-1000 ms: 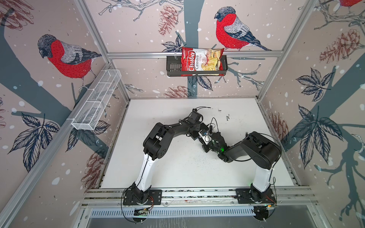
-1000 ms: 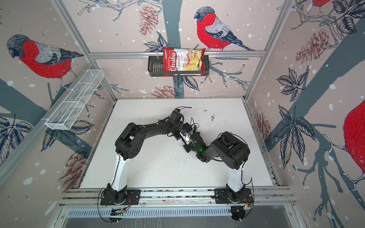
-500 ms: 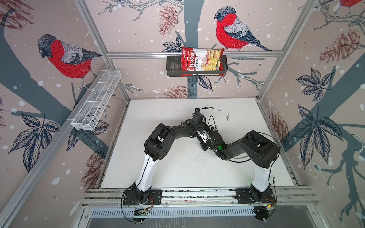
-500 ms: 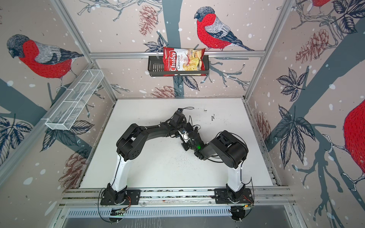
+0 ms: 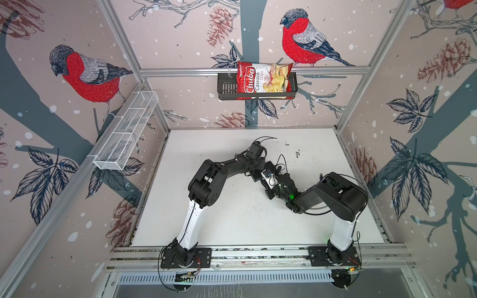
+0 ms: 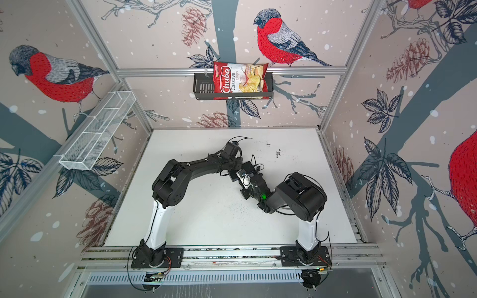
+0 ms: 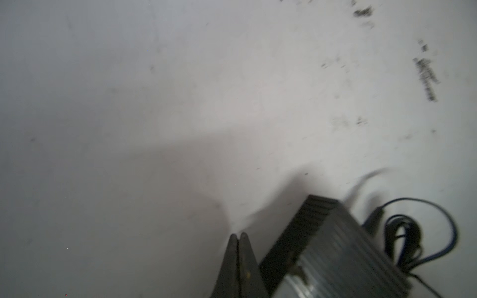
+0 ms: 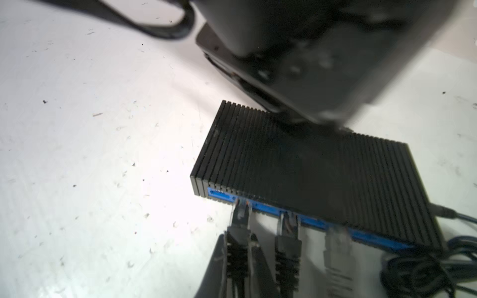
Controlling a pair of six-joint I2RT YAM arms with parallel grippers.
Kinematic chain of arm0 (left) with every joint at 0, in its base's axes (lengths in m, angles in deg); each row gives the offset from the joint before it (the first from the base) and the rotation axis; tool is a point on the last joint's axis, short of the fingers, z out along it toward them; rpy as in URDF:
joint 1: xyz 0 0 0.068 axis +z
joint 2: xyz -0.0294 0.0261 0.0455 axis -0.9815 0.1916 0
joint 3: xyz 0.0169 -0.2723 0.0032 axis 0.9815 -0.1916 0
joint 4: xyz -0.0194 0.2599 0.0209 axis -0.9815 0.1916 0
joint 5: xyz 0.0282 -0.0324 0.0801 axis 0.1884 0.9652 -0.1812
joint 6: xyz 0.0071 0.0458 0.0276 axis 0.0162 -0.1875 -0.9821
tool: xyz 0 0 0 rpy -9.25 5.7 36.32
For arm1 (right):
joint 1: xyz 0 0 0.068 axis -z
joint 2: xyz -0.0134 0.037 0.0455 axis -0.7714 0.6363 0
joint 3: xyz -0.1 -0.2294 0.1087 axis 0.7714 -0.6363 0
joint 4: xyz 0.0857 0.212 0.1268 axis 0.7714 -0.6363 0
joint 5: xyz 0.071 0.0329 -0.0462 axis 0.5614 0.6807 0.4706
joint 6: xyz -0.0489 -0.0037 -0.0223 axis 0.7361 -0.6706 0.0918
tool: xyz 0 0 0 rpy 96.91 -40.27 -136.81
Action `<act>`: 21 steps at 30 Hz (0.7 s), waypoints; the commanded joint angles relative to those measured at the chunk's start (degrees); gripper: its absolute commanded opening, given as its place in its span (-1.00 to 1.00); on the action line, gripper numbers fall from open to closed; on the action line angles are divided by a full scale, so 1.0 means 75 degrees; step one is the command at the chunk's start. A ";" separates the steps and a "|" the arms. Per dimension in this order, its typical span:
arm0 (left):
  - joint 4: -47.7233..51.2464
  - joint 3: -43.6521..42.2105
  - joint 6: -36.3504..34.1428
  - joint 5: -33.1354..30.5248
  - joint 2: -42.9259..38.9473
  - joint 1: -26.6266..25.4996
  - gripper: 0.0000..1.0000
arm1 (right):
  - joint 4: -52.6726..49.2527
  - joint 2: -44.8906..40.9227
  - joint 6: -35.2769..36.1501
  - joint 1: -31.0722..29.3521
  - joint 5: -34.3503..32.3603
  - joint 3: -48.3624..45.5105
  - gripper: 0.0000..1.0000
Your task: Insert the plug into the switch port
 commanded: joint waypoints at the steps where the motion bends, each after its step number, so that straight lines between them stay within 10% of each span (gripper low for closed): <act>1: 0.1755 0.0037 -0.0164 0.0708 -0.0030 0.0105 -1.00 | 0.0539 -0.0098 0.0279 0.0049 0.0079 -0.0101 -0.99; 21: 0.0686 -0.1575 -0.0662 0.0949 -0.0180 -0.0495 -1.00 | 0.0701 -0.0192 0.0472 0.0271 0.0624 -0.0463 -0.99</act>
